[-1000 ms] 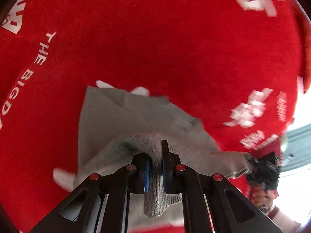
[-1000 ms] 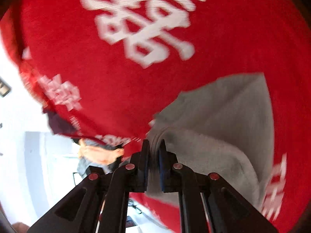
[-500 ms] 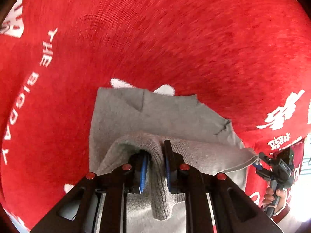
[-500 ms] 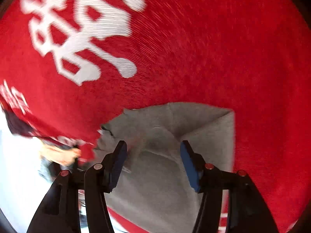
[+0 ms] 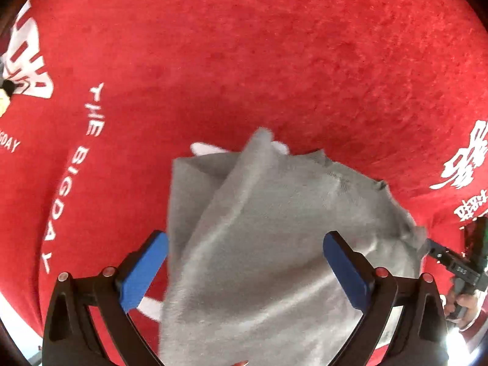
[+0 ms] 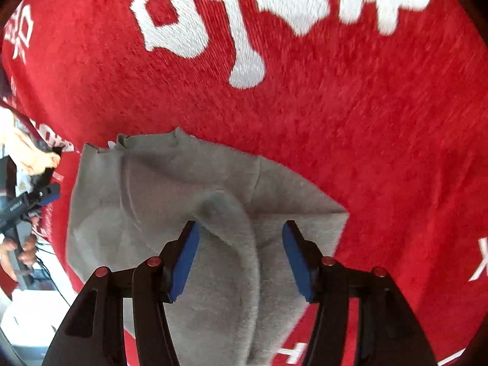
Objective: Fold small clothes
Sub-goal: 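Carry the held hem over the collar with both tools and lower it, then open both tools, release the folded sweater and lift away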
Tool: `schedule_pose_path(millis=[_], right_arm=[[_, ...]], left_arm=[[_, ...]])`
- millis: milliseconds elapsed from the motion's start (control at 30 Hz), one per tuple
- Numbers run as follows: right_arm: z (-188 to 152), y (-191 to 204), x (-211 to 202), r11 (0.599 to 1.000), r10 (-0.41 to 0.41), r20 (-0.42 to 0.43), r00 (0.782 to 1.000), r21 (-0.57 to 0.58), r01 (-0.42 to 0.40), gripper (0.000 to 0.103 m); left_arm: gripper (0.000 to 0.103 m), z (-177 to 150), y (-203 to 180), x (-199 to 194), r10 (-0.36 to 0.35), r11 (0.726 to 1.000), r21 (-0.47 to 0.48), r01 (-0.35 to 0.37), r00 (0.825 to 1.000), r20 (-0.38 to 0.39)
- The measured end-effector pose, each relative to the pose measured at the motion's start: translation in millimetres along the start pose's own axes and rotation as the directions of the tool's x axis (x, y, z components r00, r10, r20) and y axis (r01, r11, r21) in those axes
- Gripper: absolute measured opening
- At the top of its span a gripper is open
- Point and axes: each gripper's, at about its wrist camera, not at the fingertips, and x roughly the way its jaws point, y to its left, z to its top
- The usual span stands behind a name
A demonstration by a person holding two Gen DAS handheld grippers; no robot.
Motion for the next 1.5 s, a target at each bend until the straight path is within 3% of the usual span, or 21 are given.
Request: schedule_pose_path(millis=[167, 233, 267, 367, 467, 567, 600, 633, 700, 833, 867, 933, 967, 1033, 1133, 1200, 1267, 1300, 1500], right_arm=[[2.1, -2.9, 13.8, 0.999, 0.006, -0.06, 0.998, -0.035, -0.009, 0.058], [13.1, -0.1, 23.1, 0.999, 0.051, -0.062, 0.997, 0.0, -0.051, 0.03], [17.2, 1.3, 25.0, 0.999, 0.051, -0.064, 0.997, 0.01, -0.051, 0.008], [25.5, 1.6, 31.4, 1.0, -0.021, -0.059, 0.998, 0.021, 0.023, 0.007], [21.8, -10.3, 37.0, 0.996, -0.073, -0.071, 0.995, 0.054, 0.077, 0.007], [19.1, -22.4, 32.8, 0.995, -0.072, -0.065, 0.995, 0.071, 0.077, 0.007], [18.6, -22.6, 30.7, 0.994, -0.081, -0.064, 0.995, 0.064, 0.085, 0.007], [17.5, -21.6, 29.1, 0.993, -0.096, -0.064, 0.993, 0.055, 0.1, 0.007], [14.1, -24.7, 23.1, 0.986, -0.156, -0.072, 0.985, 0.05, 0.159, 0.007], [-2.9, -38.5, 2.9, 0.986, -0.077, -0.077, 0.994, 0.144, 0.088, 0.008], [-8.5, -38.9, -2.6, 0.986, -0.052, -0.073, 0.996, 0.157, 0.062, 0.012], [-24.1, -38.4, -13.3, 0.985, -0.002, -0.076, 0.997, 0.17, 0.015, 0.028], [-34.8, -38.3, -17.3, 0.984, 0.022, -0.09, 0.996, 0.179, -0.005, 0.044], [-57.4, -36.3, -22.0, 0.979, 0.067, -0.117, 0.991, 0.2, -0.042, 0.046], [-85.9, -27.3, -22.8, 0.976, 0.104, -0.162, 0.981, 0.206, -0.069, 0.035], [-99.3, -24.6, -14.5, 0.981, 0.071, -0.211, 0.975, 0.19, -0.031, 0.005], [-115.5, -21.9, -0.5, 0.986, 0.026, -0.274, 0.961, 0.168, 0.021, 0.005], [-119.7, -27.6, -0.8, 0.985, 0.023, -0.266, 0.964, 0.17, 0.024, 0.005], [-132.1, -38.7, -15.2, 0.977, 0.035, -0.272, 0.962, 0.213, 0.025, 0.006]], left_arm=[[0.102, -12.4, 8.4, 13.4, 0.061, 0.998, -0.005, -0.062, 0.997, -0.041], [0.102, -11.6, -0.2, 18.5, 0.055, 0.998, -0.013, -0.055, 0.998, -0.033], [0.102, -9.9, -6.9, 21.2, 0.047, 0.999, -0.012, -0.048, 0.999, -0.023], [0.102, -4.6, -30.5, 34.5, 0.097, 0.994, 0.052, -0.097, 0.995, 0.012], [0.102, 5.6, -39.7, 57.4, 0.241, 0.965, 0.101, -0.244, 0.97, 0.045], [0.102, 17.4, -17.8, 75.5, 0.348, 0.936, 0.036, -0.349, 0.937, 0.031], [0.102, 20.4, -7.3, 77.7, 0.36, 0.933, 0.001, -0.36, 0.933, 0.019], [0.102, 23.4, 6.1, 75.5, 0.341, 0.939, -0.051, -0.341, 0.94, 0.008], [0.102, 25.1, 18.3, 65.0, 0.355, 0.932, -0.086, -0.353, 0.935, 0.008], [0.102, 15.7, 23.6, 40.3, 0.361, 0.933, -0.021, -0.36, 0.932, 0.022], [0.102, 10.0, 23.8, 34.5, 0.353, 0.936, -0.001, -0.353, 0.935, 0.016], [0.102, -5.5, 22.1, 24.6, 0.309, 0.951, 0.02, -0.309, 0.951, -0.006], [0.102, -9.0, 21.9, 21.3, 0.291, 0.957, 0.023, -0.29, 0.957, -0.017], [0.102, -28.7, 15.9, 13.1, 0.246, 0.969, 0.033, -0.245, 0.969, -0.034], [0.102, -61.8, 3.4, 13.2, 0.235, 0.97, 0.072, -0.231, 0.97, -0.067], [0.102, -78.3, 1.0, 24.3, 0.255, 0.966, 0.082, -0.246, 0.96, -0.114], [0.102, -97.4, 6.4, 39.1, 0.258, 0.966, 0.071, -0.249, 0.948, -0.183], [0.102, -104.3, 8.9, 42.4, 0.244, 0.97, 0.06, -0.237, 0.949, -0.201], [0.102, -119.1, 6.6, 40.9, 0.218, 0.976, 0.054, -0.211, 0.952, -0.217]])
